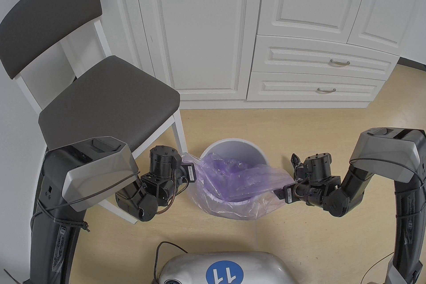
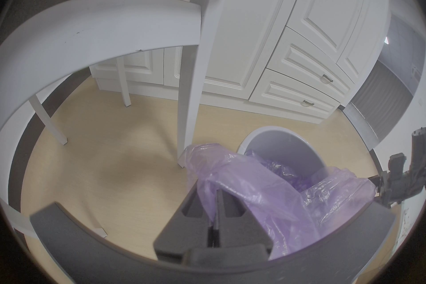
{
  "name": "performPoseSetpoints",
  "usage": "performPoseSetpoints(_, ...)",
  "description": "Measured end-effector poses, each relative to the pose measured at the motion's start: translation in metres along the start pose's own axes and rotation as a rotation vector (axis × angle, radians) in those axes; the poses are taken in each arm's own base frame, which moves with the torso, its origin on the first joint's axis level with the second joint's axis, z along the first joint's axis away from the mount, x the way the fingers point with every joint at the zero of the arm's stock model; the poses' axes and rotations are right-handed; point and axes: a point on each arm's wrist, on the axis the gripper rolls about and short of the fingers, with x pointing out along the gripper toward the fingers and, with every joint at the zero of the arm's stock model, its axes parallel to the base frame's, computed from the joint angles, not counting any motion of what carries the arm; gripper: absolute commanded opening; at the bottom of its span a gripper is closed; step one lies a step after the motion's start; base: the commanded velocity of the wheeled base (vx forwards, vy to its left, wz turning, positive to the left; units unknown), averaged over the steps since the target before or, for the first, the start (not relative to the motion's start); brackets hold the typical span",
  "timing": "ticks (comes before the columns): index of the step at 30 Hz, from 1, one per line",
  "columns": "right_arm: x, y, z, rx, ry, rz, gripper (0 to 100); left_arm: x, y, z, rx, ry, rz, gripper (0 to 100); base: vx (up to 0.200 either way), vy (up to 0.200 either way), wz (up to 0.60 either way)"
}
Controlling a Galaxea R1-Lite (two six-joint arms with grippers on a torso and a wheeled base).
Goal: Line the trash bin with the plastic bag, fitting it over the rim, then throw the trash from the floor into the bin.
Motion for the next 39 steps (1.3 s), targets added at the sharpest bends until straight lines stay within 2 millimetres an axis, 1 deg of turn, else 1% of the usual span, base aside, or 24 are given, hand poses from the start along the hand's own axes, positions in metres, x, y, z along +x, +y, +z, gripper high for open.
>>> performPoseSetpoints(3, -0.007, -0.008, 0.002, 0.011, 0.0, 0.062, 100, 0.0, -0.001, 0.0, -0.001, 0.0, -0.001, 0, 0.0, 0.0, 0.0)
performPoseSetpoints(8, -0.019, -0.029, 0.005, 0.039, -0.001, 0.18, 100, 0.0, -0.001, 0.0, -0.001, 0.0, -0.002, 0, 0.0, 0.0, 0.0)
performPoseSetpoints(12, -0.026, -0.044, 0.004, 0.046, -0.01, 0.206, 100, 0.0, 0.0, 0.001, -0.002, -0.002, -0.001, 0, 0.0, 0.0, 0.0)
performPoseSetpoints(14, -0.029, -0.047, 0.005, 0.047, -0.029, 0.215, 100, 0.0, 0.0, 0.001, -0.002, -0.002, 0.0, 0, 0.0, 0.0, 0.0)
performPoseSetpoints(20, -0.038, -0.05, 0.009, 0.041, -0.116, 0.234, 100, -0.001, 0.0, 0.001, -0.003, -0.001, 0.001, 0, 0.0, 0.0, 0.0)
performPoseSetpoints(23, -0.044, -0.05, 0.01, 0.039, -0.122, 0.233, 100, -0.001, 0.0, 0.001, -0.003, -0.002, 0.002, 0, 0.0, 0.0, 0.0)
performPoseSetpoints(30, -0.06, -0.044, 0.022, 0.025, -0.181, 0.204, 100, -0.003, -0.001, 0.004, -0.002, -0.006, 0.002, 0, 0.0, 0.0, 0.0)
performPoseSetpoints(35, -0.063, -0.044, 0.031, 0.025, -0.242, 0.153, 100, -0.004, -0.001, 0.003, 0.003, -0.003, 0.006, 0, 0.0, 0.0, 0.0)
performPoseSetpoints(39, -0.062, -0.042, 0.034, 0.03, -0.22, 0.082, 100, -0.002, 0.0, 0.002, 0.014, 0.0, 0.013, 0, 0.0, 0.0, 0.0)
